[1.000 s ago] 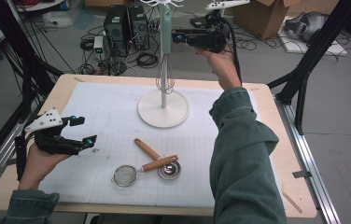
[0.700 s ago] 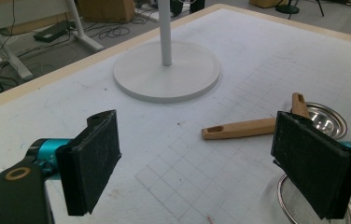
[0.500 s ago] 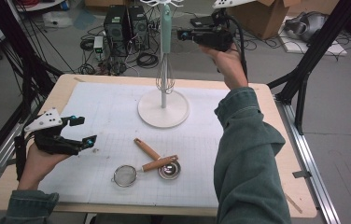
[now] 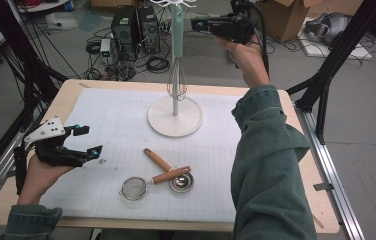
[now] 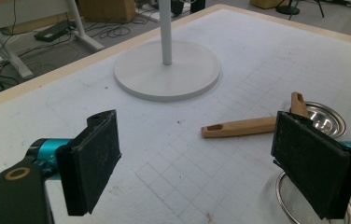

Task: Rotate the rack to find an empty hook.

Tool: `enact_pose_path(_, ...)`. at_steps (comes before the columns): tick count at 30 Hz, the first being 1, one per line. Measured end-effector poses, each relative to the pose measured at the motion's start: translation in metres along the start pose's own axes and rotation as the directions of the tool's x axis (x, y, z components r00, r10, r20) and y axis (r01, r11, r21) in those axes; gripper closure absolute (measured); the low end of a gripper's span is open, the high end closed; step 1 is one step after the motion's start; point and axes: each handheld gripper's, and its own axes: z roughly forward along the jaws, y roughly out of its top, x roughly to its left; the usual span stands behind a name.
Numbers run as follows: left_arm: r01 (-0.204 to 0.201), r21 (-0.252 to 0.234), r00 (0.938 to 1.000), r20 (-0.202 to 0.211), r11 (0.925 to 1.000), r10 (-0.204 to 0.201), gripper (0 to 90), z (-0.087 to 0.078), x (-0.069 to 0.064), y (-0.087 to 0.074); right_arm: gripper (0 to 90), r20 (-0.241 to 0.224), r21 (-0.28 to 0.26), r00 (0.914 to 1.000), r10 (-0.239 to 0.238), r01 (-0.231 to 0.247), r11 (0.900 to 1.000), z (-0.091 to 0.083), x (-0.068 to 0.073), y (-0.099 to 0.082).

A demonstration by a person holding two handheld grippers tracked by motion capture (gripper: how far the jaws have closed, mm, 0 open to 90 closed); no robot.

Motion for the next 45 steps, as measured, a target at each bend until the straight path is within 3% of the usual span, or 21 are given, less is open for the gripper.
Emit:
enact_pose_path(6,-0.001,0.006,1.0,0.007,1.0,0.001,15.9,0.002,-0.002,0.0,89.7,0.02,-0.016,0.9997,0.013,-0.012,0.9998,0.002,-0.003,0.0)
enact_pose_path(12,-0.006,0.005,1.0,0.008,1.0,0.006,15.9,0.003,-0.003,0.001,89.8,0.039,-0.002,0.9991,0.016,-0.016,0.9999,0.008,-0.001,0.012)
enact_pose_path(18,0.001,0.0,1.0,0.009,1.0,-0.001,15.9,0.002,-0.003,0.0,89.8,0.058,0.001,0.9982,0.014,-0.014,0.9999,0.016,-0.001,0.014)
enact_pose_path(45,0.002,-0.006,1.0,0.005,1.0,-0.002,15.8,-0.002,-0.002,0.001,89.9,0.084,-0.002,0.9964,-0.003,0.003,1.0,0.033,0.01,0.02)
